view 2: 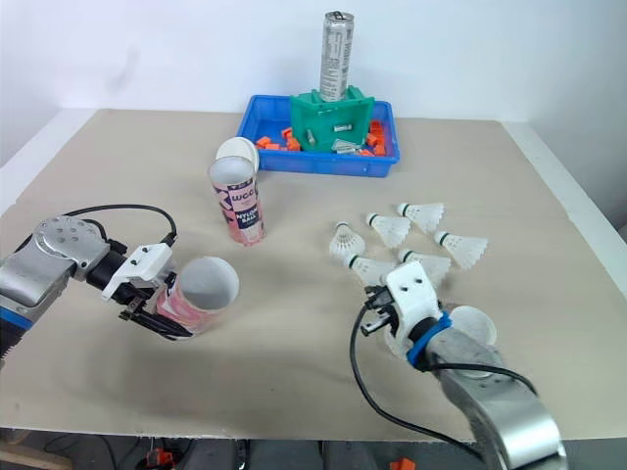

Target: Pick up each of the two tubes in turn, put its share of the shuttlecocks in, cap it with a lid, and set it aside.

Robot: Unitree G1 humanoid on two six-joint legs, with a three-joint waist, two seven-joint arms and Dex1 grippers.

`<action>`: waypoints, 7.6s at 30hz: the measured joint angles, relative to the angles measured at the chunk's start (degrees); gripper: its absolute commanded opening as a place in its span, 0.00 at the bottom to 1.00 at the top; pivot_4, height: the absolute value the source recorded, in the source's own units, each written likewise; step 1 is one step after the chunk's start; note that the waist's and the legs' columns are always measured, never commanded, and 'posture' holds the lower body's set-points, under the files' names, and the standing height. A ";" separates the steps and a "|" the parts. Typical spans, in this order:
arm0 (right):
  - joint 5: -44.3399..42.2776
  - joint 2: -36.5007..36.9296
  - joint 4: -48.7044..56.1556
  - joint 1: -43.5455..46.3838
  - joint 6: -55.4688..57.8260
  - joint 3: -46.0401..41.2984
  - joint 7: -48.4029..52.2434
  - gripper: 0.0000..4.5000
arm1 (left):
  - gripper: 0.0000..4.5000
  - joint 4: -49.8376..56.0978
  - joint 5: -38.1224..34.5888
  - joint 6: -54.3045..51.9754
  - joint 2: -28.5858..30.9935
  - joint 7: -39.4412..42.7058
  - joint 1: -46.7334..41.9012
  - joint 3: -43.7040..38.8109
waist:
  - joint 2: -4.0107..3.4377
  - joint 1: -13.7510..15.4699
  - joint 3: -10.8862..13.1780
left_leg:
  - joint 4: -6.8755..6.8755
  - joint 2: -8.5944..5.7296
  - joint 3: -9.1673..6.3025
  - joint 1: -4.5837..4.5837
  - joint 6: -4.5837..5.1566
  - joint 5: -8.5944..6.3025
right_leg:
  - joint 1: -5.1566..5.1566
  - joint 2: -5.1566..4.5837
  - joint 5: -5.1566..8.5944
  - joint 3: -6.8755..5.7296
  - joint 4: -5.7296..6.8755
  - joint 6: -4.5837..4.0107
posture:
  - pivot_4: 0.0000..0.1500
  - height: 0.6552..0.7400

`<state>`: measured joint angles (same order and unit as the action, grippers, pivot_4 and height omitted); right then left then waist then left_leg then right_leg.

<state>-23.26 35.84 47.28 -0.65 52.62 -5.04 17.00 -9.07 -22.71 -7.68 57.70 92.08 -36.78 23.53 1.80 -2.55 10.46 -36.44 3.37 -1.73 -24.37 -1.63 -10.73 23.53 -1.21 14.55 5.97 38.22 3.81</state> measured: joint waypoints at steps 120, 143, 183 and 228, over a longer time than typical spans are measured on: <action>9.51 -1.82 -15.98 28.10 -9.48 12.74 20.46 0.01 | 0.61 6.13 -0.22 -7.67 -0.72 0.48 3.81 -3.85 | -0.17 0.06 0.08 | -0.16 0.25 -0.11 -0.53 0.09 0.15 | 0.88 0.47 -0.01 0.08 0.93 -0.10 | 1.00 0.62; 8.68 9.31 -21.55 48.36 -35.16 23.12 54.73 0.01 | 0.61 4.00 -0.06 -6.43 -1.45 0.51 2.57 -3.44 | -0.25 -0.11 0.13 | -0.08 0.39 -0.02 -0.38 0.12 0.16 | 0.89 0.61 -0.01 0.15 0.95 -0.23 | 1.00 0.62; -1.25 9.37 -19.18 -6.61 -14.29 -26.14 32.79 0.68 | 0.61 3.24 0.21 -4.60 -2.39 0.46 2.43 -2.39 | -0.25 -0.21 0.08 | -0.27 0.36 0.11 -0.10 0.22 0.24 | 0.59 0.62 -0.18 0.38 0.98 -0.42 | 1.00 0.62; -5.87 16.82 -16.63 14.61 -21.09 -6.92 38.19 0.01 | 0.61 5.70 0.04 -7.41 -2.62 0.47 2.35 -3.04 | -0.36 -0.56 0.14 | -0.15 0.37 0.02 -0.17 0.26 0.26 | 0.72 0.73 -0.15 0.40 0.97 -0.41 | 1.00 0.62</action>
<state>-29.14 52.66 30.65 13.96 31.52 -11.97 55.19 -3.36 -22.67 -15.09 55.08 92.55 -34.43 20.49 1.44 -3.11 10.60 -36.59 3.74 -1.71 -24.54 -1.37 -10.48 24.24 -0.48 14.40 6.37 39.19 3.40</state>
